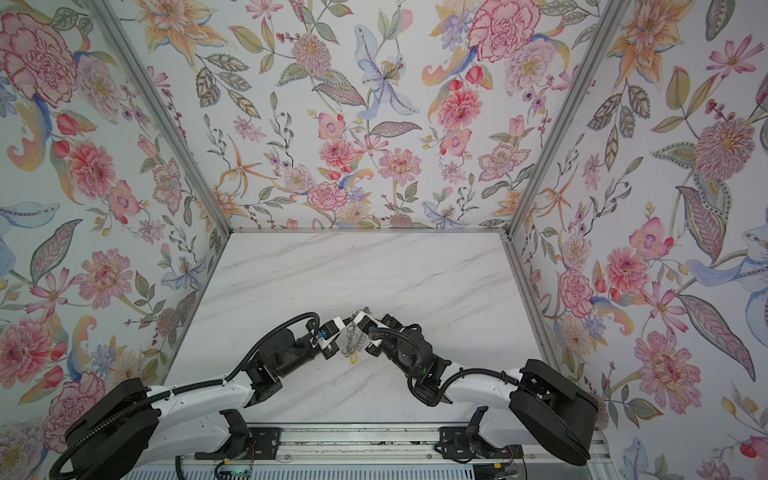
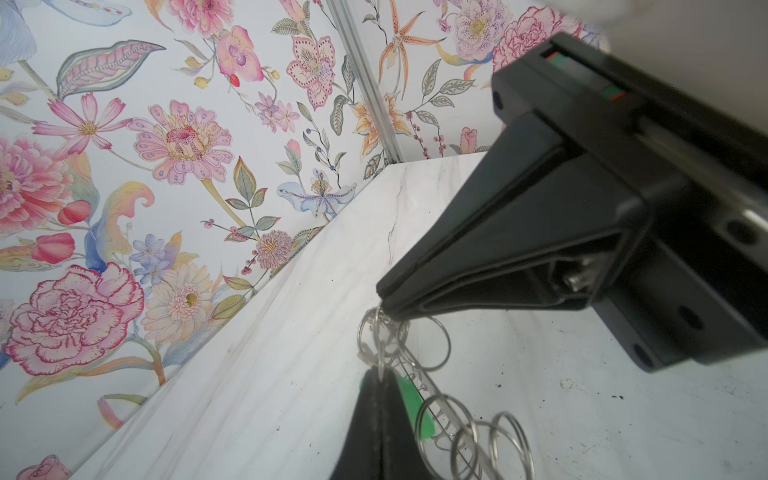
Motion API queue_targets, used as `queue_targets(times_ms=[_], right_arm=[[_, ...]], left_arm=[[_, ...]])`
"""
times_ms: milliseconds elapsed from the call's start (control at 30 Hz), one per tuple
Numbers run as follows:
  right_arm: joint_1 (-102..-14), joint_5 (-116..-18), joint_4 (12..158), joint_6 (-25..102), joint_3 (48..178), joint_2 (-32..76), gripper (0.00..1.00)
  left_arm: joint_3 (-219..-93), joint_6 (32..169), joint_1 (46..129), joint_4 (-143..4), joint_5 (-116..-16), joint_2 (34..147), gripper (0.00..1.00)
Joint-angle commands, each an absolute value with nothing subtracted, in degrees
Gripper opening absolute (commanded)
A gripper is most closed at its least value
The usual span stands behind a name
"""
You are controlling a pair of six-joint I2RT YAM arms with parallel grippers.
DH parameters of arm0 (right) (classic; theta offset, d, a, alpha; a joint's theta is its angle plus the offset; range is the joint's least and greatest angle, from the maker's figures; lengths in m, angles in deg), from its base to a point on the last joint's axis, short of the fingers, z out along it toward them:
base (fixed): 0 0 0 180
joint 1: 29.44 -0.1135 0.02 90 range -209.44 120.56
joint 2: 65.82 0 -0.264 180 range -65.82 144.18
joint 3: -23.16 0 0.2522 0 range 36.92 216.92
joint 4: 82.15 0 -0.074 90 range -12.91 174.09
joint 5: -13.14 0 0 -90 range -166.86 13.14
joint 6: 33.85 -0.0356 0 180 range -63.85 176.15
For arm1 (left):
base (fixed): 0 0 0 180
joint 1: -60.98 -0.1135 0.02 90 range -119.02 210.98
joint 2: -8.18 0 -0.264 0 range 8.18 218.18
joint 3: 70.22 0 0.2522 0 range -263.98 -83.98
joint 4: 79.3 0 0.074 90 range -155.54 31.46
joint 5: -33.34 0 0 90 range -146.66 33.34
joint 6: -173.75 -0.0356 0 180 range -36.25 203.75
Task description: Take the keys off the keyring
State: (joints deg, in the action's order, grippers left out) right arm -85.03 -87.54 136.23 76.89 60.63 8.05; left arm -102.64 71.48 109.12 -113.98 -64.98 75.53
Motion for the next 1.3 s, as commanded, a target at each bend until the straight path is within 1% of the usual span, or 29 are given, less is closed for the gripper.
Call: queue_targets(times_ms=[0,367,433,467,600,767,933,1033,1167,1267], right_arm=[[-78.5,-94.1,136.8,70.3,59.8,4.7,0.0],[-67.5,-78.7,132.4,56.2,60.1,1.3,0.0],[-67.0,-76.3,132.1,54.1,60.5,1.7,0.0],[-64.7,-74.9,132.2,52.6,60.6,2.1,0.0],[-61.8,-69.4,133.9,47.2,60.9,3.4,0.0],[-59.1,-64.9,137.1,41.1,60.9,5.0,0.0],[-58.6,-62.9,135.9,40.1,62.2,5.9,0.0],[-58.1,-59.4,129.7,41.0,64.7,5.8,0.0],[-56.5,-48.4,116.2,41.3,71.5,7.2,0.0],[-56.6,-41.6,105.9,43.2,74.3,7.2,0.04]], left_arm=[[-102.5,69.6,110.8,-113.5,-63.0,75.9,0.0],[-103.5,66.6,114.6,-112.7,-59.8,77.1,0.0],[-103.7,66.0,115.4,-112.6,-59.0,77.3,0.0],[-103.7,65.8,115.8,-112.7,-58.5,77.6,0.0],[-104.6,64.9,117.0,-111.7,-58.0,78.5,0.0],[-105.0,63.8,118.5,-111.6,-56.7,79.2,0.0],[-105.3,63.5,119.3,-111.4,-55.2,79.7,0.0],[-105.6,63.7,119.3,-111.1,-55.3,79.9,0.0],[-106.0,64.4,119.0,-111.1,-55.4,80.8,0.0],[-106.9,65.4,118.3,-110.0,-56.6,81.1,0.0]])
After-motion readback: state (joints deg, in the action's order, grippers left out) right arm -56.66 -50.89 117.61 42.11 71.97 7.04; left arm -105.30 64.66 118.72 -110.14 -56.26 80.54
